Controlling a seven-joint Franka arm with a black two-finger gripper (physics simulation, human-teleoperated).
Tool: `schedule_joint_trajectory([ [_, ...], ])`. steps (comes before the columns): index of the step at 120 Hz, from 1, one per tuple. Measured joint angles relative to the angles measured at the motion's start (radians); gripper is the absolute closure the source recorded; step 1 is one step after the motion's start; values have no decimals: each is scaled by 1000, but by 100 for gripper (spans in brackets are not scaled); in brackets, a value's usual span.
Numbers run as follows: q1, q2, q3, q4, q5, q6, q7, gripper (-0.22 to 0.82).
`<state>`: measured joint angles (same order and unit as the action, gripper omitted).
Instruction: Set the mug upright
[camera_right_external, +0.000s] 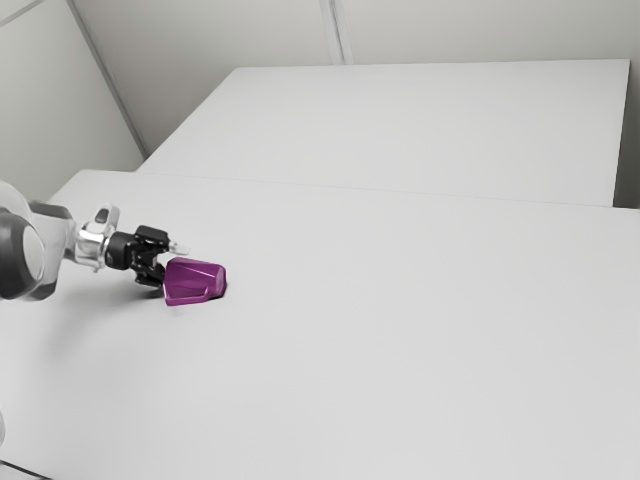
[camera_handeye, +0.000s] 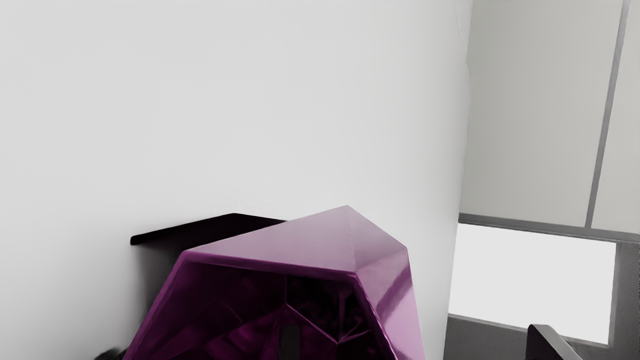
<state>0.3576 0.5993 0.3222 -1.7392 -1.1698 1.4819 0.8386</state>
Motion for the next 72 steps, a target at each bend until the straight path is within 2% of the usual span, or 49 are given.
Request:
schedule_joint_trajectory([
  [13, 1, 0, 0, -2, -13, 0, 22, 47],
  [27, 1, -2, 0, -3, -20, -1, 42, 63],
  [47, 2, -37, 0, -36, -23, -2, 65, 73],
  [72, -10, -144, 0, -116, -18, 9, 82, 76],
])
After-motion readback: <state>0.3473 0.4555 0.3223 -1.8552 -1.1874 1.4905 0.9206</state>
